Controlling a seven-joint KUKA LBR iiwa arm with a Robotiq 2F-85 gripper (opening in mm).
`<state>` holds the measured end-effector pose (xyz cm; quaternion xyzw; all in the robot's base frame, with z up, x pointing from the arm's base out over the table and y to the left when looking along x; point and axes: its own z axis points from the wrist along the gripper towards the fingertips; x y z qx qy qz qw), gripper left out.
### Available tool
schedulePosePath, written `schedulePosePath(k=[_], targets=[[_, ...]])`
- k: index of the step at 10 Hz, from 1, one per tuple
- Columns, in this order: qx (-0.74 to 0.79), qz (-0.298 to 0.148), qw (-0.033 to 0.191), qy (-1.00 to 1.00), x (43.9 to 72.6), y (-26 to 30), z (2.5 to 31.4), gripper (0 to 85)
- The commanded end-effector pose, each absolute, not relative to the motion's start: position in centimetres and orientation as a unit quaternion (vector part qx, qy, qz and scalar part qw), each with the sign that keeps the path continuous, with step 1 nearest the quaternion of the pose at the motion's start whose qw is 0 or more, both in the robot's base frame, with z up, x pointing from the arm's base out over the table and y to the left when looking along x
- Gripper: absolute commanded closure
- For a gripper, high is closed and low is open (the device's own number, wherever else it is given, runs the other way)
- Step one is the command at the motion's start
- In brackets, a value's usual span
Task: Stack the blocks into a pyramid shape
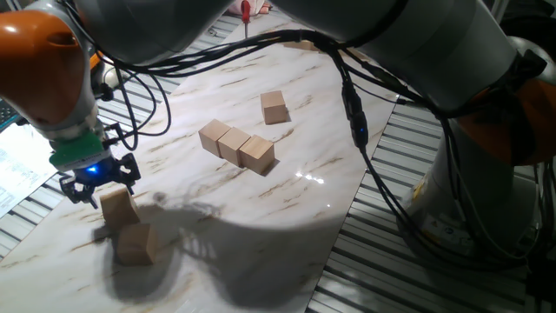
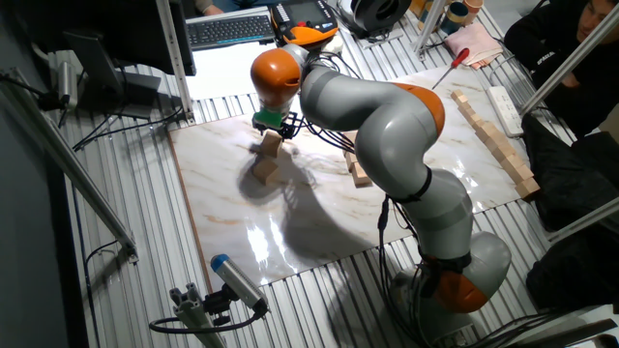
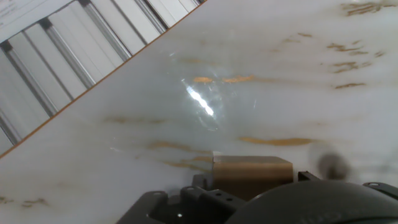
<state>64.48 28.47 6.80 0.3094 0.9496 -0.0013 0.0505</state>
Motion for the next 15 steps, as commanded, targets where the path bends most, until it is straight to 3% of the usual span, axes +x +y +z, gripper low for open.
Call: schedulePosePath(k=[1, 4, 5, 6, 9, 15], targets=[[0.309, -0.003, 0.052, 0.949, 64.3, 28.7, 6.6, 17.0], [0.304, -0.012, 0.055, 0.951, 64.0, 28.9, 6.1, 17.0], [0.298, -0.013, 0.053, 0.953, 63.9, 28.7, 6.0, 34.0], [0.287, -0.007, 0.045, 0.957, 64.0, 28.6, 6.0, 34.0], [0.268, 0.034, 0.023, 0.963, 63.9, 28.4, 6.0, 85.0], [0.174, 0.027, 0.031, 0.984, 64.0, 25.9, 9.7, 85.0]])
